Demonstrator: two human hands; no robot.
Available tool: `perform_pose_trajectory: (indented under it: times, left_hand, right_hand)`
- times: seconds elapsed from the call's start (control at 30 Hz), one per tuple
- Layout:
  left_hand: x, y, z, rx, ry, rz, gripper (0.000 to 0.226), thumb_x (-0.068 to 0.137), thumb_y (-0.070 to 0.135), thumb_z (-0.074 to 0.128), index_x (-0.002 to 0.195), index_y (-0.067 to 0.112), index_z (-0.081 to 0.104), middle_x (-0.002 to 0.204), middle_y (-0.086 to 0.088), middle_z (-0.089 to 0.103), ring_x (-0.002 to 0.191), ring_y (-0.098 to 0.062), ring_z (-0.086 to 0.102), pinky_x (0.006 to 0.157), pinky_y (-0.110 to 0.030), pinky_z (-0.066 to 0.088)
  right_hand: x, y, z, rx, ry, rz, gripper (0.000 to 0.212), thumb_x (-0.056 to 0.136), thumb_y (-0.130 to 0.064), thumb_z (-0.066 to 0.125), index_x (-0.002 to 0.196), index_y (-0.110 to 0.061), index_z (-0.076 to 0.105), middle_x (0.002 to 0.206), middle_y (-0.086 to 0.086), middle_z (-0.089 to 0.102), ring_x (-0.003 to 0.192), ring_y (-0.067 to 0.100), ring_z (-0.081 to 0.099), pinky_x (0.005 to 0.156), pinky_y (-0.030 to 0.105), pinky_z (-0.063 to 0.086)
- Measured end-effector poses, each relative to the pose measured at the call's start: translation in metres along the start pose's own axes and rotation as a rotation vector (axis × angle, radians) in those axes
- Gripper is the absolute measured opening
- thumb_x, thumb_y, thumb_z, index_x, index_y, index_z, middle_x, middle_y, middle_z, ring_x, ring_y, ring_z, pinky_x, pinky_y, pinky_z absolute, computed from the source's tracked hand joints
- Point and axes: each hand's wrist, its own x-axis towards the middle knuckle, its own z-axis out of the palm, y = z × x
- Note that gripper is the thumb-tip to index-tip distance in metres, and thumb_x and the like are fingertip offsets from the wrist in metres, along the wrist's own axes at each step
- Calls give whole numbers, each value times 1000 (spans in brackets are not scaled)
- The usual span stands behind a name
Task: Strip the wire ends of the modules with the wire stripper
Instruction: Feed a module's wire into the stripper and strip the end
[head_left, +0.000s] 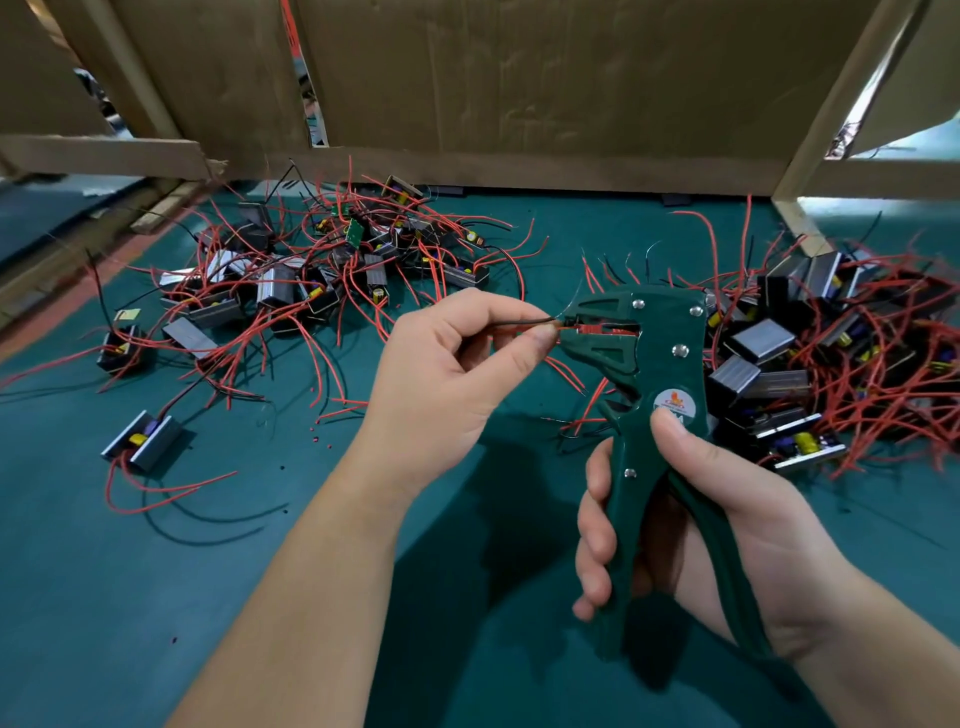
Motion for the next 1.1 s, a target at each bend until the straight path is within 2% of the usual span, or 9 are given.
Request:
perform_pose_trajectory:
  times: [0.07, 0.23, 0.33, 0.43, 0.53, 0.63, 0.73, 0.87, 1.1]
  left_hand:
    - [0, -1, -1, 27, -2, 17, 11, 79, 23, 70, 75, 34, 71, 69, 10, 64, 66, -20, 50, 59, -40, 41]
    - [1, -2, -4, 75, -12, 40, 13, 79, 22, 71, 77, 35, 71, 70, 10, 65, 66, -9, 54, 62, -30, 42]
    - [0, -2, -2, 97, -15, 20, 10, 82, 25, 67, 82, 35, 69, 74, 2, 67, 66, -30, 55, 62, -39, 46]
    - [-1, -1, 1, -45, -29, -94, 7, 89, 30, 50, 85, 31, 55, 71, 6, 59, 61, -10, 46, 55, -19, 40]
    - [-3, -4, 3, 90, -140, -108, 18, 93, 33, 40, 79, 24, 47, 70, -1, 50, 59, -11, 39, 55, -24, 36]
    - [-6, -4, 3, 154, -173, -47, 16, 96, 29, 39, 83, 23, 46, 72, 7, 47, 58, -7, 41, 59, -21, 35]
    - [-4, -3, 0, 141, -133, 5, 10, 99, 14, 38, 99, 21, 45, 76, 7, 53, 64, 2, 48, 64, -12, 36]
    - [-4, -4, -2, 160, -138, 10, 19, 101, 5, 40, 116, 12, 47, 77, 6, 62, 57, 11, 50, 58, -7, 35]
    - [-4, -3, 0, 141, -127, -14, 13, 97, 20, 46, 94, 27, 56, 80, 9, 73, 46, 5, 46, 50, -10, 32]
  right_hand:
    - [0, 0, -1, -16, 18, 2, 52, 74, -55, 72, 86, -4, 63, 72, 20, 58, 63, 35, 59, 67, 52, 50]
    - [0, -1, 1, -60, 75, 6, 57, 67, -57, 75, 82, -4, 62, 68, 21, 56, 59, 34, 57, 64, 50, 51]
    - [0, 1, 5, -50, 123, 14, 57, 66, -61, 73, 77, -6, 62, 64, 20, 53, 53, 32, 55, 58, 47, 51]
    - [3, 2, 10, -14, 256, 5, 58, 74, -67, 61, 66, -9, 56, 54, 14, 45, 40, 26, 47, 47, 37, 48]
    - [5, -2, 9, -9, 338, -10, 55, 76, -64, 51, 60, -11, 51, 49, 11, 39, 34, 23, 39, 41, 30, 43]
    - [5, -4, 7, 53, 254, -67, 56, 80, -63, 49, 72, -9, 60, 60, 15, 50, 47, 28, 52, 51, 41, 50]
    - [5, -6, 3, 157, 210, -115, 54, 80, -57, 51, 83, -5, 65, 75, 20, 58, 65, 35, 60, 69, 52, 54]
    - [6, -5, 1, 160, 217, -101, 52, 80, -51, 51, 86, -2, 64, 79, 24, 58, 69, 39, 61, 71, 55, 53]
    - [8, -4, 4, 167, 218, -63, 52, 75, -50, 55, 86, 0, 65, 79, 25, 58, 69, 40, 61, 72, 57, 53]
